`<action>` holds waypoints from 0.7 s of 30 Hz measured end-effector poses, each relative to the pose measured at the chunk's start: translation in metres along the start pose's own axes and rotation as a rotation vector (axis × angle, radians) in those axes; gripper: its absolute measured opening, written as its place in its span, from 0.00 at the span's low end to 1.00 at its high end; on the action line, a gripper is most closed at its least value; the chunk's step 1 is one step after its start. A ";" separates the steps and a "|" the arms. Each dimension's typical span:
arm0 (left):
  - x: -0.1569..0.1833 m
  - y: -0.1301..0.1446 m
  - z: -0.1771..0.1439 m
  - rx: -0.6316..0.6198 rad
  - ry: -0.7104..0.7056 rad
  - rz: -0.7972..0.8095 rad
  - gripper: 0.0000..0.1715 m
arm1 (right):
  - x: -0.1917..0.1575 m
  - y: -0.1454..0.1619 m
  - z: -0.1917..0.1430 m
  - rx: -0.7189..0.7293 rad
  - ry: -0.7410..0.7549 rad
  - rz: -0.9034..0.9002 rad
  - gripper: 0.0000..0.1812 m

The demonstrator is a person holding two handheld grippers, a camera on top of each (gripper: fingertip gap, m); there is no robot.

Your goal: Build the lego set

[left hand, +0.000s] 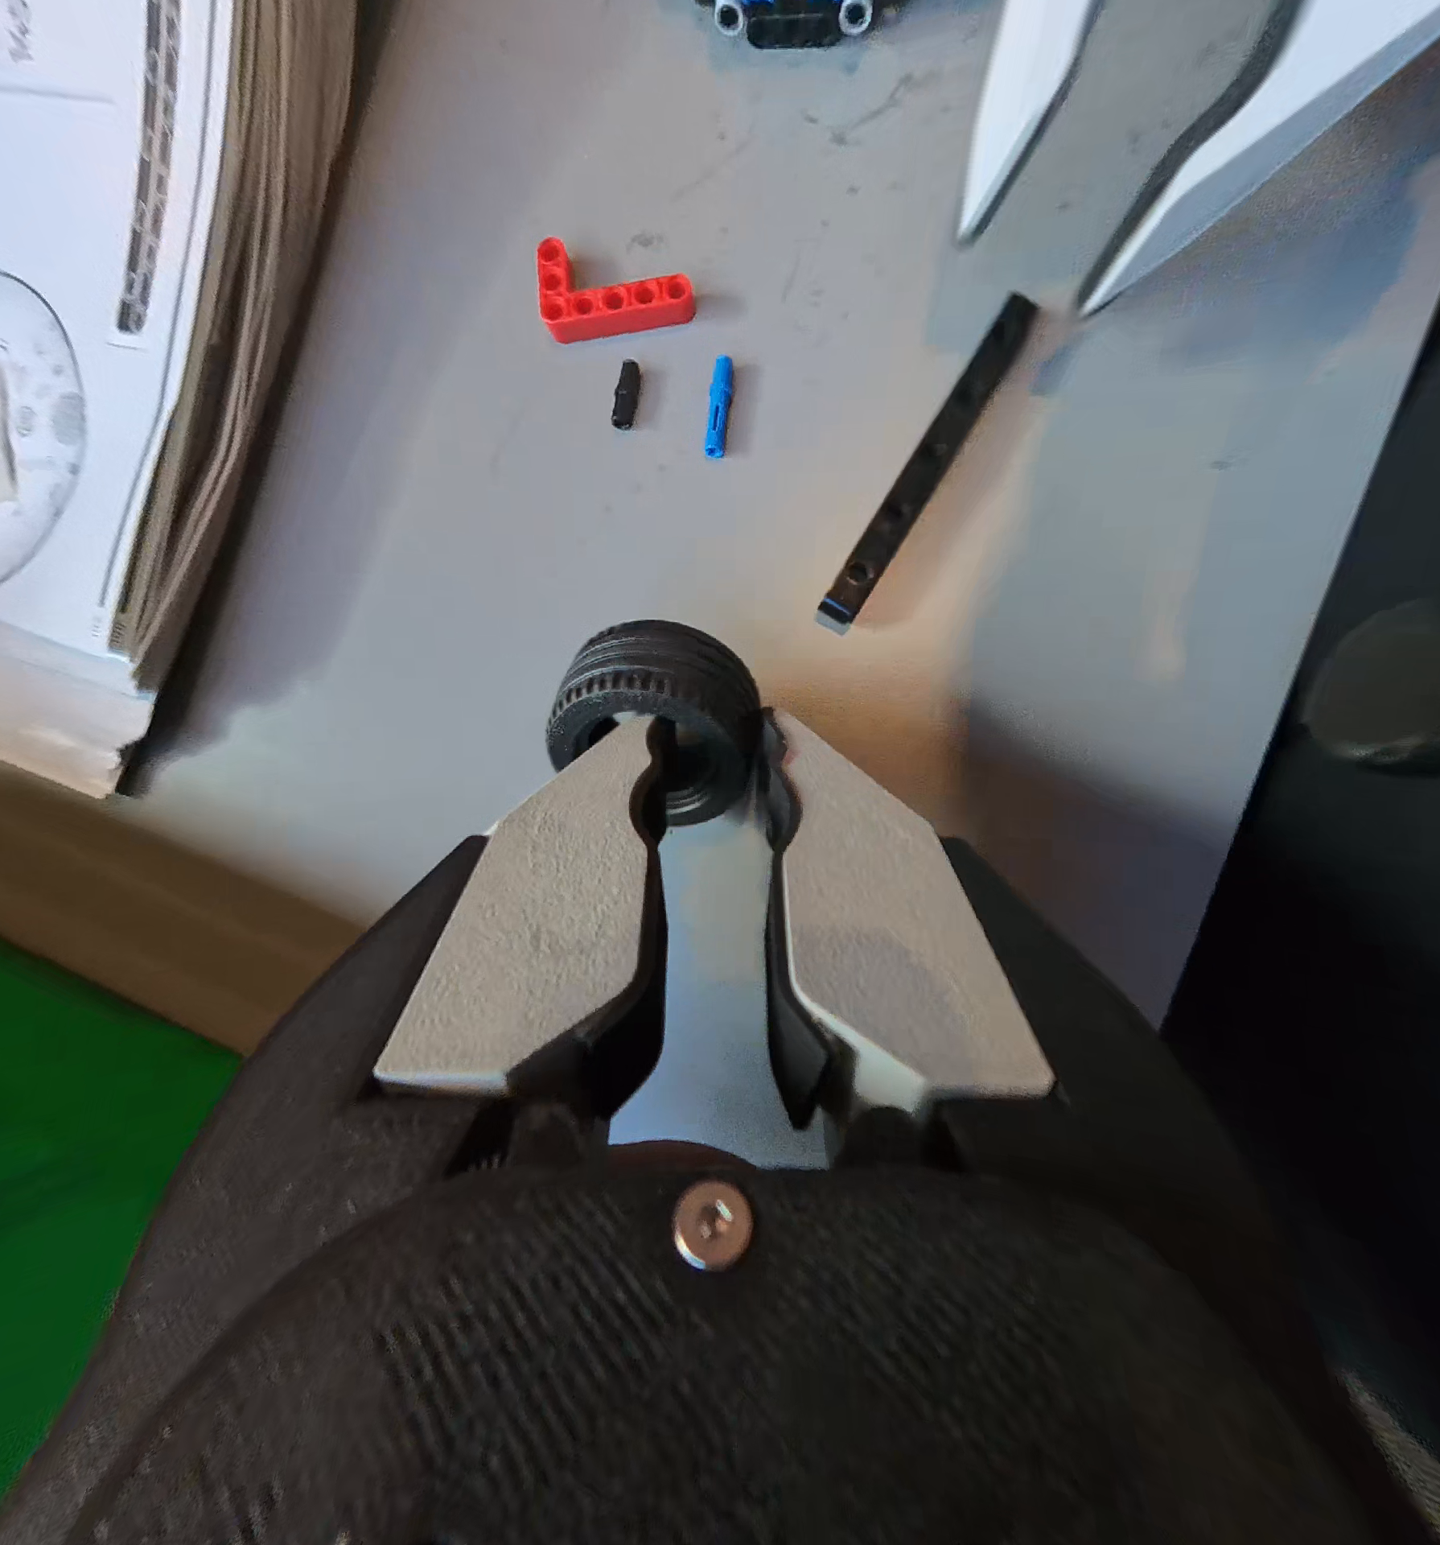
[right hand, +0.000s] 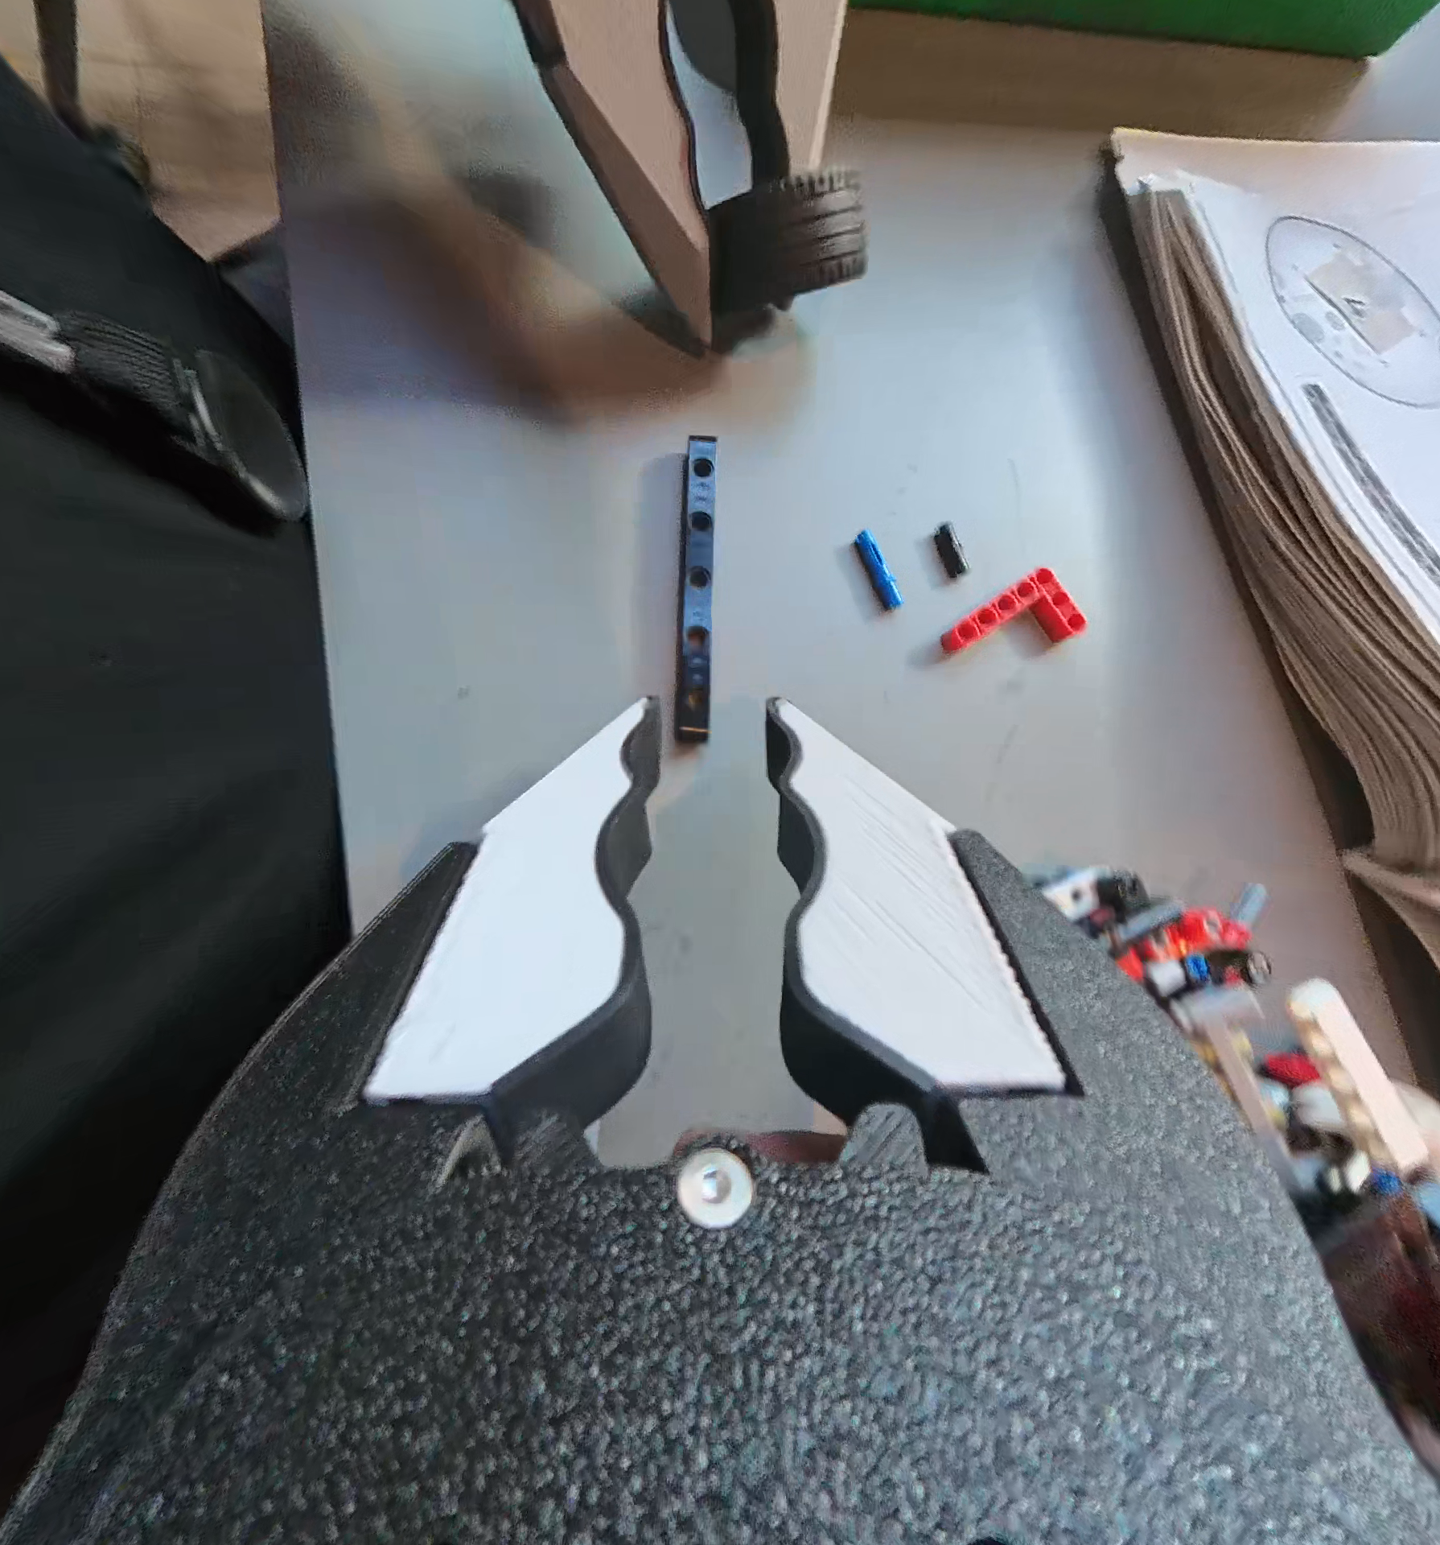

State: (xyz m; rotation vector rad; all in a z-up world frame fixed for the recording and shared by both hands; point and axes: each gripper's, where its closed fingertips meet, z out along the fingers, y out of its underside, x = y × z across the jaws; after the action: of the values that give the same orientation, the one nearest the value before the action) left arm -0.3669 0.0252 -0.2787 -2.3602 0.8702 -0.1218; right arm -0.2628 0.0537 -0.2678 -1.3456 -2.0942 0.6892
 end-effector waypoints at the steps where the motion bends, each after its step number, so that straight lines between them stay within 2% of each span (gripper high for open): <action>1: 0.000 0.003 0.004 -0.019 0.009 -0.010 0.12 | 0.001 0.005 -0.011 0.005 0.011 0.020 0.17; 3: 0.002 0.000 0.006 -0.001 0.026 -0.018 0.13 | 0.014 0.025 -0.043 0.002 0.071 0.077 0.20; 6: 0.006 -0.002 0.009 0.014 0.057 -0.037 0.15 | 0.029 0.062 -0.097 0.026 0.120 0.213 0.20; 8: 0.008 -0.005 0.010 0.019 0.082 -0.044 0.15 | 0.029 0.088 -0.116 -0.018 0.118 0.275 0.20; 14: 0.002 -0.002 0.010 -0.020 0.063 -0.041 0.13 | 0.011 0.138 -0.105 -0.225 0.096 0.268 0.29; 16: -0.001 0.000 0.008 -0.026 0.042 -0.045 0.14 | 0.011 0.134 -0.101 -0.182 0.097 0.275 0.24; 18: 0.002 -0.001 0.007 -0.004 0.040 -0.052 0.16 | 0.012 0.125 -0.101 -0.148 0.110 0.244 0.24; 21: 0.005 -0.001 0.006 0.054 0.027 -0.102 0.18 | 0.010 0.078 -0.094 0.018 0.064 0.203 0.24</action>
State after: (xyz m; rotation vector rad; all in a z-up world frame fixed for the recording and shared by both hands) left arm -0.3606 0.0256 -0.2832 -2.3577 0.7502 -0.2168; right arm -0.1512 0.1029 -0.2514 -1.5637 -1.9146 0.7349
